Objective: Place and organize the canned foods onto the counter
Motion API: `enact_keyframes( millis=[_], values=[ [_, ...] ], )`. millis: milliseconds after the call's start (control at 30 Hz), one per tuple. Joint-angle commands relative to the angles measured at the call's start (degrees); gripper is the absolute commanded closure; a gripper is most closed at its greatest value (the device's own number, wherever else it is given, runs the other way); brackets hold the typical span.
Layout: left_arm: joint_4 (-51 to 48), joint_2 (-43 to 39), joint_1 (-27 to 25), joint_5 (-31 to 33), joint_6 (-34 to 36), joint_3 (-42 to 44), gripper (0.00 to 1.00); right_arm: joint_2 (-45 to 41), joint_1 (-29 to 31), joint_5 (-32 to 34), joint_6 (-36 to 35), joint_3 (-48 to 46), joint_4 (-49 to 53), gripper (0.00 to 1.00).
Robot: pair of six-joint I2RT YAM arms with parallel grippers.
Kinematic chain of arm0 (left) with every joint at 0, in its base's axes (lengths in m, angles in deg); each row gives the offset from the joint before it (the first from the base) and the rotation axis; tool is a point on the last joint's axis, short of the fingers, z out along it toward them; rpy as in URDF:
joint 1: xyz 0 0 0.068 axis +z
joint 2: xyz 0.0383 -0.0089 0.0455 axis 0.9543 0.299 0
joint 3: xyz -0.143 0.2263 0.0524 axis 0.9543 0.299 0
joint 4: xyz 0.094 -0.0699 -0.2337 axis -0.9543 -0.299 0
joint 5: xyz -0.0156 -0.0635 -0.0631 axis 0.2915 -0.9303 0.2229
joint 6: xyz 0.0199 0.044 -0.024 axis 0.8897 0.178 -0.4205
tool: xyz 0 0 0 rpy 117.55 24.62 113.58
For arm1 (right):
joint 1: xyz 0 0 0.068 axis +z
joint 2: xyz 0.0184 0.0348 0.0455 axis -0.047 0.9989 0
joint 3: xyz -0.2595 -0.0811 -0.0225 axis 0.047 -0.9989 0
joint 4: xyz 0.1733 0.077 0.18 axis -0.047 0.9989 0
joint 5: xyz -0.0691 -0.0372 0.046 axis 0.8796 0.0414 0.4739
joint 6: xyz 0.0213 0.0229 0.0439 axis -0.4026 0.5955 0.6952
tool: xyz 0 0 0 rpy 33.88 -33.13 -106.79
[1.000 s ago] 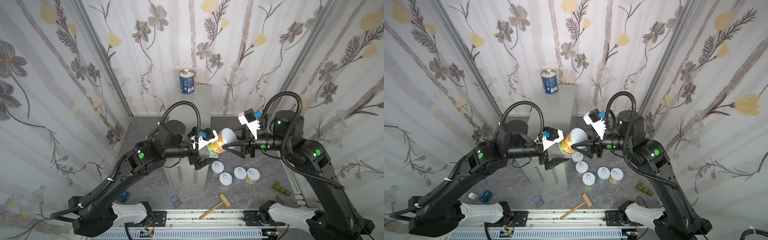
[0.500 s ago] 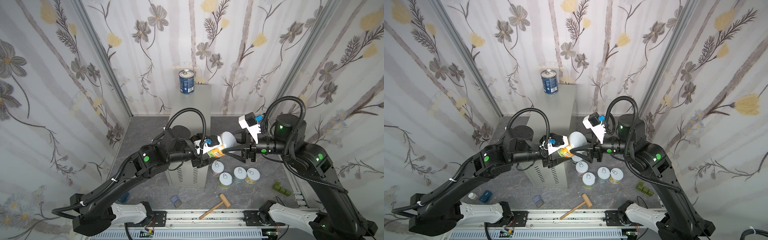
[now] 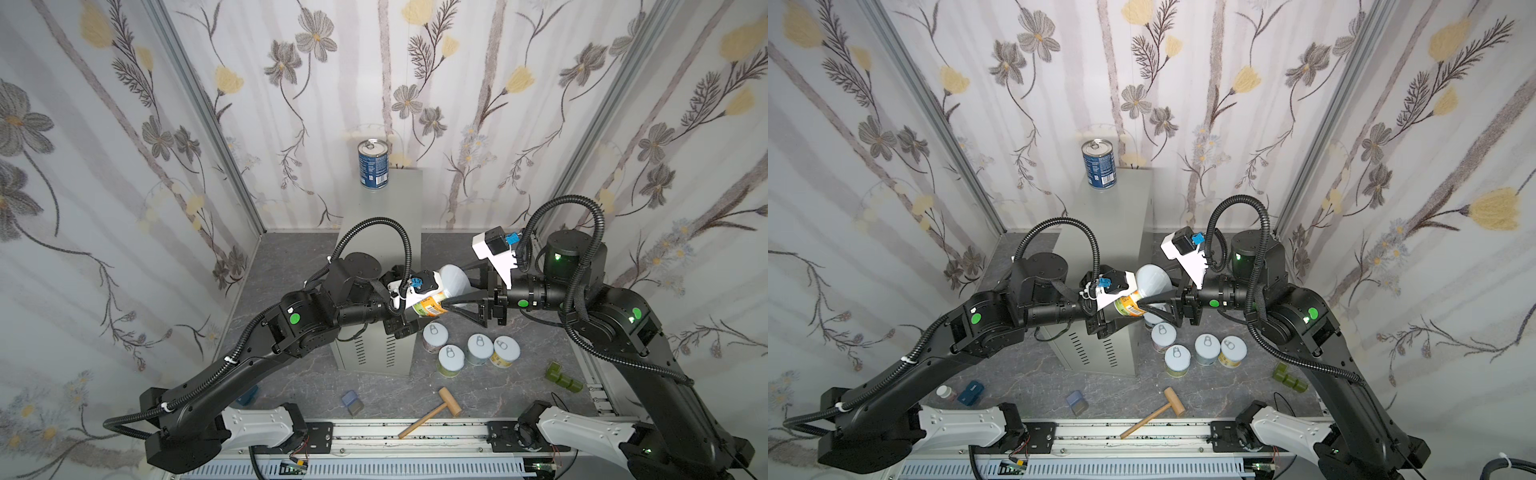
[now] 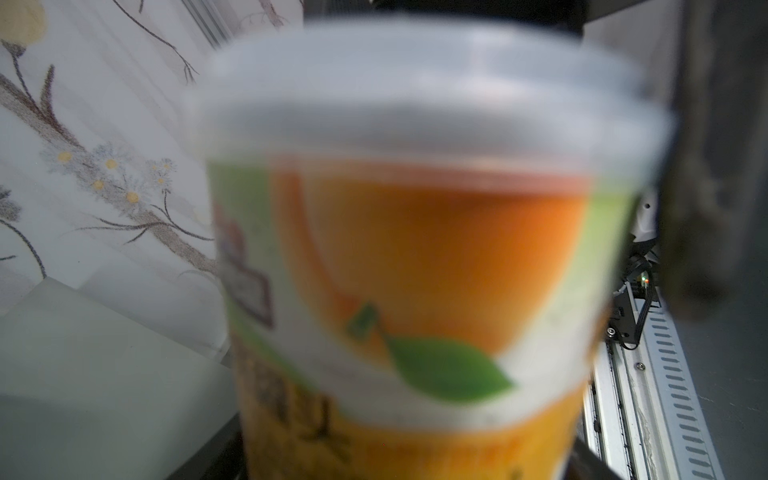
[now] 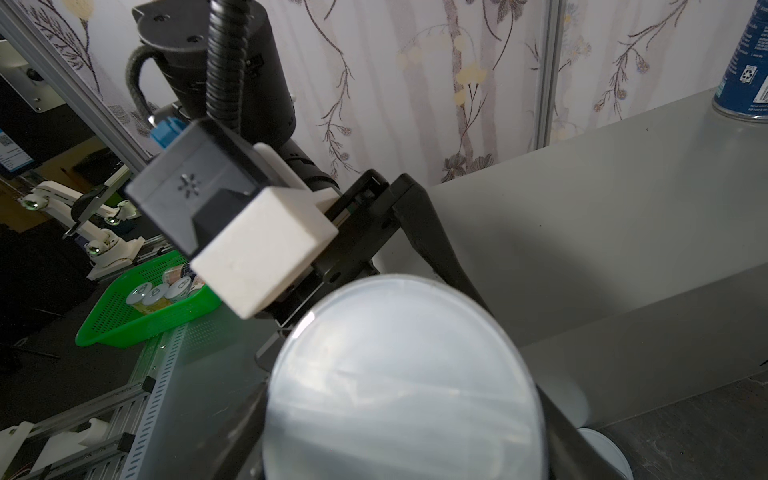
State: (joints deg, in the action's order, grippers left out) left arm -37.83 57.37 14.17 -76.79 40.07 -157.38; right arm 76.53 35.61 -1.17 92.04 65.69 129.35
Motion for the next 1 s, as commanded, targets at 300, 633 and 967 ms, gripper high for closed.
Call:
enact_keyframes(
  millis=[300,633,967],
  values=[
    [4.6,0.1,0.1,-0.8,0.0,0.0,0.32,-1.0,0.2,-1.0,0.4,-0.9,-5.6,0.67],
    [10.7,-3.2,2.0,-5.0,-4.1,3.0,0.47,-5.7,0.2,-1.6,4.7,-7.4,-16.7,0.29],
    [12.4,-4.4,4.8,-12.1,-7.0,3.5,0.59,-10.5,0.2,-1.6,11.3,-17.1,-30.5,0.09]
  ],
)
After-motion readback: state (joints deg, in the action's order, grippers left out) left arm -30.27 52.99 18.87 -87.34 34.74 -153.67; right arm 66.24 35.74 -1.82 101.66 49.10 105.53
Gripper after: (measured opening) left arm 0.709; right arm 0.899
